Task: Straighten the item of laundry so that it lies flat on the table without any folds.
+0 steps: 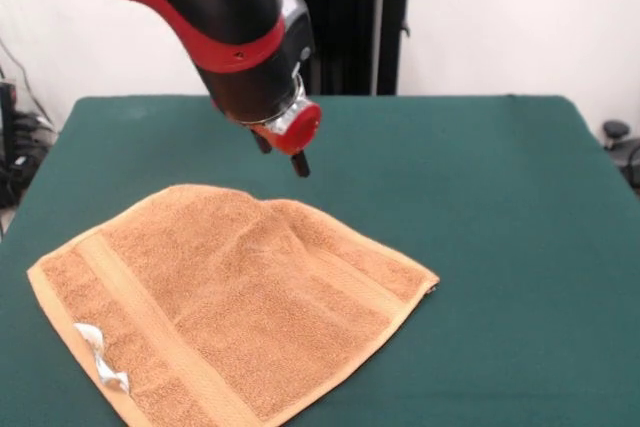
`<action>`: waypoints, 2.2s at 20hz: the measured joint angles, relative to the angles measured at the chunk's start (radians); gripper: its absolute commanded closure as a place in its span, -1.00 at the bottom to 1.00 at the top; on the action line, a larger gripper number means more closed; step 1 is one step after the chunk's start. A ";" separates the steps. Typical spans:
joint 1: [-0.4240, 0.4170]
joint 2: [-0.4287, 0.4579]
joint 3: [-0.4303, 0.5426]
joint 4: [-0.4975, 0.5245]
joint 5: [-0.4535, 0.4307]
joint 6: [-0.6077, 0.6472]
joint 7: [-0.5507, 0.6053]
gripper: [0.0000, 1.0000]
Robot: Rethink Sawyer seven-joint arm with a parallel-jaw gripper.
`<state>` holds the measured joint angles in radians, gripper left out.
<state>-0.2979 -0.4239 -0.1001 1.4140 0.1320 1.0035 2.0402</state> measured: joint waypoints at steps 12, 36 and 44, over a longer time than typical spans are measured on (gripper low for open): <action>-0.145 -0.035 0.070 -0.027 -0.095 0.028 0.000 -1.00; -0.227 0.271 0.253 -0.484 -0.294 0.138 0.000 -1.00; -0.211 0.374 0.306 -0.718 -0.344 0.344 -0.001 -1.00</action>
<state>-0.5090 -0.0499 0.2059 0.6964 -0.2120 1.3478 2.0388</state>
